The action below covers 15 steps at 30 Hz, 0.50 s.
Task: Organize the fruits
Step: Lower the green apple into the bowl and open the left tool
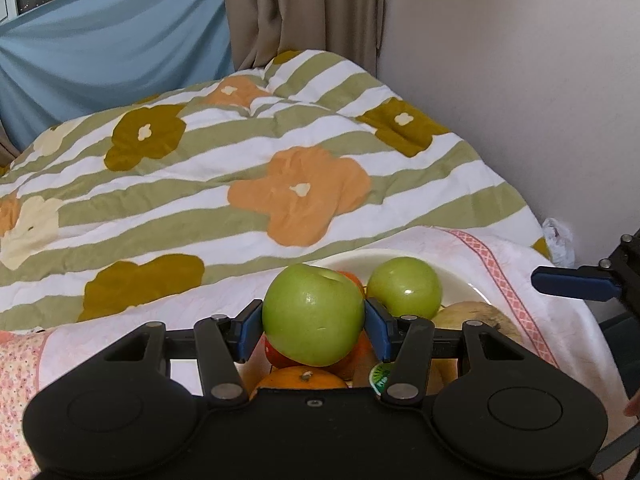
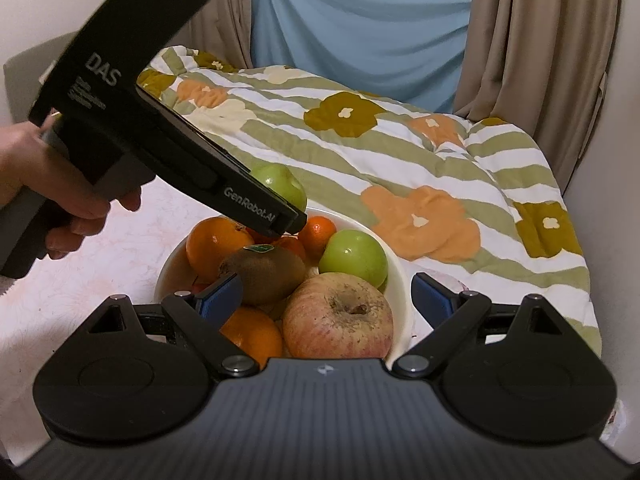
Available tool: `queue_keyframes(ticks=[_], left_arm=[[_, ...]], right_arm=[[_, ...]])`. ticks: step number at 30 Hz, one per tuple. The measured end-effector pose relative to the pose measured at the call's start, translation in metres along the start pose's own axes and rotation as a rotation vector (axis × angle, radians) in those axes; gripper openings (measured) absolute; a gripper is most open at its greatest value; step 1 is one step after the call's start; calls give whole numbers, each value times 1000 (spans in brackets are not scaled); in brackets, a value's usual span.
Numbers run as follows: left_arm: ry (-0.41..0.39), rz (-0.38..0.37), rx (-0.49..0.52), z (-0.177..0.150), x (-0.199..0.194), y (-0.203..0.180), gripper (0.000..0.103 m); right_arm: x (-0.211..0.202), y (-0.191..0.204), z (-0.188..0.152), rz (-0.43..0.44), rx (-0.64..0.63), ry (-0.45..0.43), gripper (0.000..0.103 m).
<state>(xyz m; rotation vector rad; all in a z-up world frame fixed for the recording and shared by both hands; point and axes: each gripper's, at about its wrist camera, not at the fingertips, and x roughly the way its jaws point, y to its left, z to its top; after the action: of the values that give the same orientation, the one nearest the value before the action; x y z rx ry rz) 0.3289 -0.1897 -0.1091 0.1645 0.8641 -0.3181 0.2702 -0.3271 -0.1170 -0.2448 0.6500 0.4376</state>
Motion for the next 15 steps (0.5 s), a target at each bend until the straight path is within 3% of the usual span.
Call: queue_keyframes(ticks=[5, 8, 15], left_arm=[[21, 3, 18, -3, 8, -1, 61], [-9, 13, 42, -4, 5, -2, 82], [-10, 24, 38, -7, -1, 3, 84]], right_arm=[[3, -3, 0, 5, 8, -1, 103], [5, -5, 0, 6, 14, -2, 103], [8, -4, 1, 6, 22, 0, 103]])
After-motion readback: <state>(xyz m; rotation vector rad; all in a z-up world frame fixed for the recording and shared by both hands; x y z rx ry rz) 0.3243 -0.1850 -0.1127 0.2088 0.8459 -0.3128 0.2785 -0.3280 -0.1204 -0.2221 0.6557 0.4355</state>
